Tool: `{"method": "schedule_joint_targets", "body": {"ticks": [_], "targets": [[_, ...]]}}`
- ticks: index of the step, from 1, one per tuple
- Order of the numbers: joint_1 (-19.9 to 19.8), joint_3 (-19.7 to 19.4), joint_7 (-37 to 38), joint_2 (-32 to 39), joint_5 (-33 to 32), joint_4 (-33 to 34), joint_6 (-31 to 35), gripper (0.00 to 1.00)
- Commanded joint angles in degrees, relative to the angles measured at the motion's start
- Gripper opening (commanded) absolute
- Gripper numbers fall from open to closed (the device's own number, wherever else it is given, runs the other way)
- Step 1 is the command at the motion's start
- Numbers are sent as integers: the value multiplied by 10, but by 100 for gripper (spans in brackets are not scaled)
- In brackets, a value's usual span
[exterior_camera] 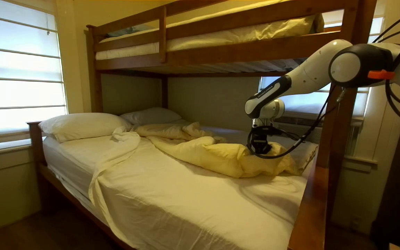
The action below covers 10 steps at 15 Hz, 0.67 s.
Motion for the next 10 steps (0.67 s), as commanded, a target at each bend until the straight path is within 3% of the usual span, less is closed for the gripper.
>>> {"method": "schedule_joint_targets", "body": {"ticks": [1, 6, 10], "targets": [[14, 32, -29, -41, 24, -45, -29, 1], [30, 88, -75, -125, 104, -167, -37, 1], [32, 93, -117, -161, 139, -243, -39, 1]]}}
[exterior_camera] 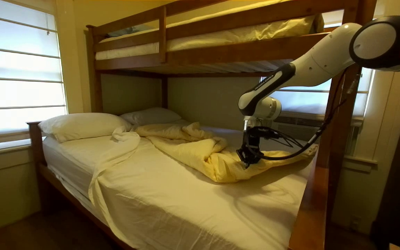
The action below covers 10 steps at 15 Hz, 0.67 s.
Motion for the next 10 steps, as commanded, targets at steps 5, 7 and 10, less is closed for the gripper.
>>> {"method": "schedule_joint_targets", "body": {"ticks": [5, 7, 10], "targets": [[-10, 17, -81, -64, 100, -115, -25, 35], [-4, 2, -66, -65, 80, -101, -17, 49], [13, -15, -35, -82, 24, -84, 8, 70]]}}
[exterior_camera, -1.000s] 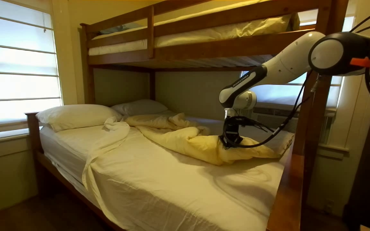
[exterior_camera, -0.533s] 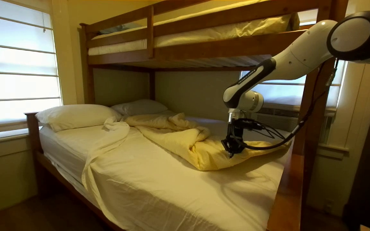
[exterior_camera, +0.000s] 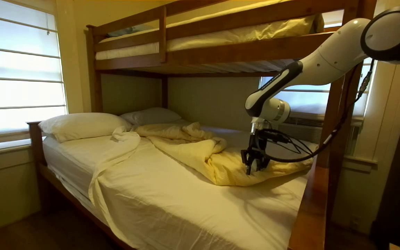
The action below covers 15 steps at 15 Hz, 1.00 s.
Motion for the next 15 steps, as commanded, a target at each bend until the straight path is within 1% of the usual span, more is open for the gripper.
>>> {"method": "schedule_joint_targets", "body": {"ticks": [1, 4, 7, 9, 11, 13, 15], "targets": [[27, -17, 47, -51, -49, -5, -8, 77], [42, -34, 103, -79, -124, 8, 6, 99], [43, -47, 149, -92, -177, 26, 11, 100], [34, -52, 152, -83, -176, 38, 30, 100], [28, -61, 153, -63, -176, 41, 83, 100], [21, -67, 148, -35, -158, 40, 141, 100], [16, -73, 147, -1, -156, 36, 213, 100]]}}
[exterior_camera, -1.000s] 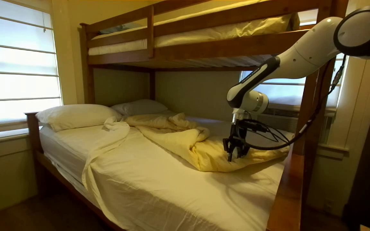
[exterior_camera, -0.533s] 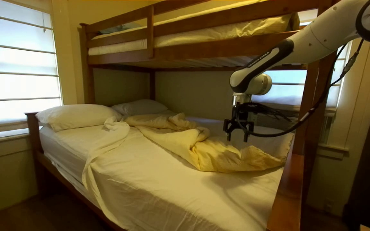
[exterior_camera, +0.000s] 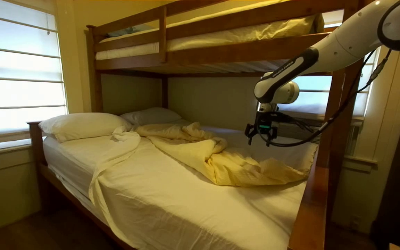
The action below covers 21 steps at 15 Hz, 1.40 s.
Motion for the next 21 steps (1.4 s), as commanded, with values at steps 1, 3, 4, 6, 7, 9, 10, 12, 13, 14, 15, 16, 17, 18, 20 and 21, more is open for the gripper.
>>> {"method": "schedule_joint_targets", "body": {"ticks": [1, 3, 4, 6, 7, 9, 10, 12, 13, 14, 15, 16, 17, 18, 20, 21], "targets": [[-11, -5, 1, 72, 13, 5, 123, 100], [-20, 1, -23, 115, 21, 8, 207, 100], [-26, 8, -45, 138, 23, 12, 253, 100], [-35, 16, -78, 177, 13, 26, 316, 100], [-37, 15, -95, 196, 1, 37, 340, 100], [-38, 6, -115, 224, -13, 62, 364, 100], [-26, 4, -92, 192, 1, 22, 346, 100], [-28, 3, -95, 203, 1, 28, 350, 100], [-27, 3, -95, 202, 1, 28, 350, 100], [-27, 3, -94, 201, 1, 28, 350, 100], [-16, -13, -82, 208, -7, 31, 354, 100], [-15, -21, -76, 216, -8, 38, 358, 100], [-25, -16, -79, 219, 1, 43, 363, 100], [-40, -8, -86, 223, 11, 47, 378, 100], [-71, 15, -101, 230, 31, 54, 402, 100], [-90, 34, -106, 234, 46, 58, 415, 100]]}}
